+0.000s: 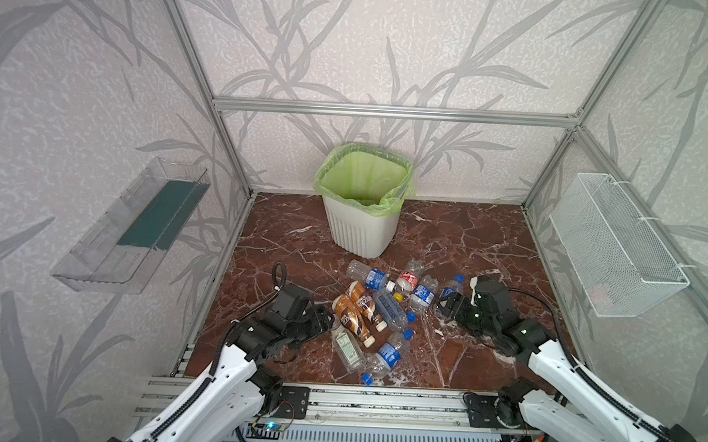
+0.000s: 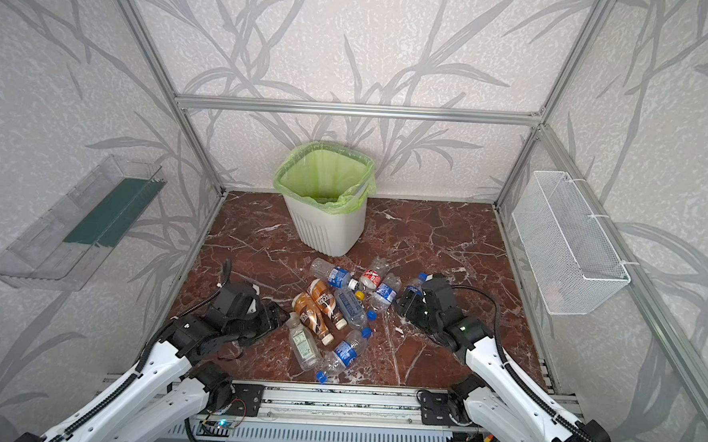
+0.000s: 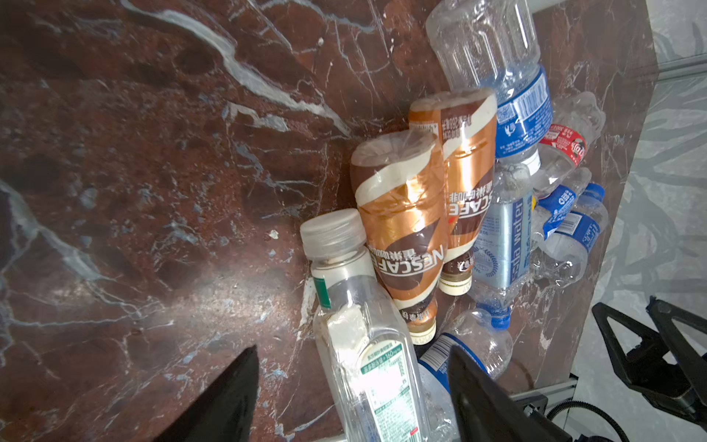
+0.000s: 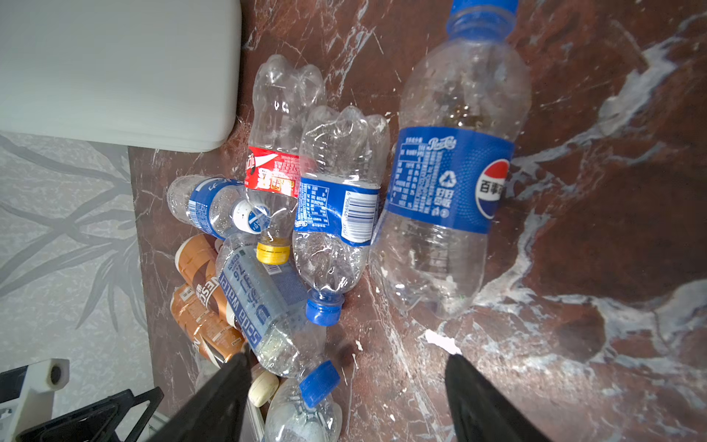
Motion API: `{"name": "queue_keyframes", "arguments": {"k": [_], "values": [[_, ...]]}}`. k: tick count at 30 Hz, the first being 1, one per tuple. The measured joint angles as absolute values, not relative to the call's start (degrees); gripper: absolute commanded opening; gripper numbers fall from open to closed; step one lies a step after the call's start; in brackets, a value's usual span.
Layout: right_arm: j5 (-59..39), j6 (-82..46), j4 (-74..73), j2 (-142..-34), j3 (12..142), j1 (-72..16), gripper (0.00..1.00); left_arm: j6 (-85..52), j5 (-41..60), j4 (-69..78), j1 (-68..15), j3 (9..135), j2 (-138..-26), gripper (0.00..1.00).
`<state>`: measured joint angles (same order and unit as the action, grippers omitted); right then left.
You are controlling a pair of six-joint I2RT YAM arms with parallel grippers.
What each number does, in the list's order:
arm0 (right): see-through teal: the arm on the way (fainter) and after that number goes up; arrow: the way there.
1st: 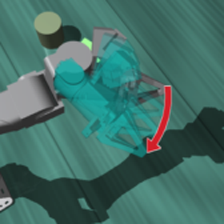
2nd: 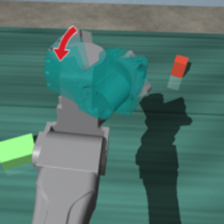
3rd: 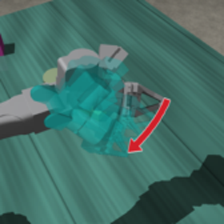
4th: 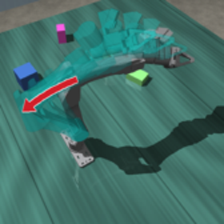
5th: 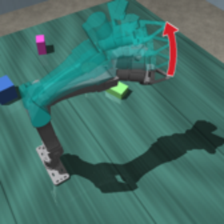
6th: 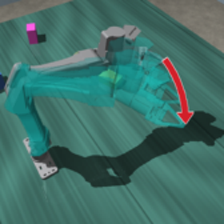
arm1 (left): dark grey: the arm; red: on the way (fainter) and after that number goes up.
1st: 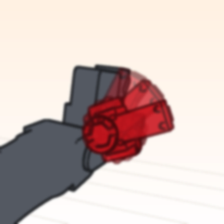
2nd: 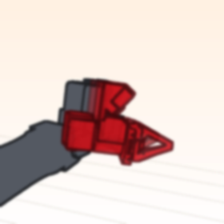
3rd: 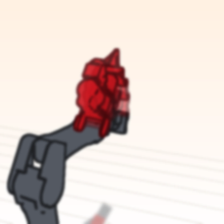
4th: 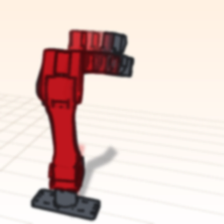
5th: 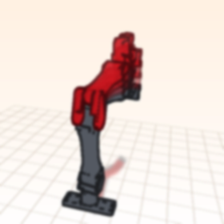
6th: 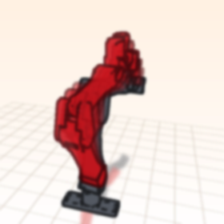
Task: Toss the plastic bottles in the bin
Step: 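Return the right gripper to the pile while the left gripper reaches the green-labelled clear bottle, then grasp and lift the clear green-labelled bottle with the left gripper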
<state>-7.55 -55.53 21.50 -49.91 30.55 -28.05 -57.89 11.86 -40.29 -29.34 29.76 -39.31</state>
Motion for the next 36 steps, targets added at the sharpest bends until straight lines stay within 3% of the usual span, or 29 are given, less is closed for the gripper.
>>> {"name": "queue_keyframes", "arguments": {"k": [11, 25, 36], "values": [[-7.53, -55.86, 21.10, -49.91, 30.30, -28.05, 0.80, -67.24, 9.10, -36.47, -39.79, 28.99, -43.86, 0.76], [-7.51, -56.03, 20.97, -49.78, 29.54, -28.05, 0.80, -74.50, 7.60, -33.76, -47.44, 28.99, -50.72, 0.81], [-7.51, -56.03, 20.88, -49.82, 29.47, -28.05, 0.80, -75.83, 7.01, -33.21, -51.37, 29.19, -56.80, 0.78]]}}
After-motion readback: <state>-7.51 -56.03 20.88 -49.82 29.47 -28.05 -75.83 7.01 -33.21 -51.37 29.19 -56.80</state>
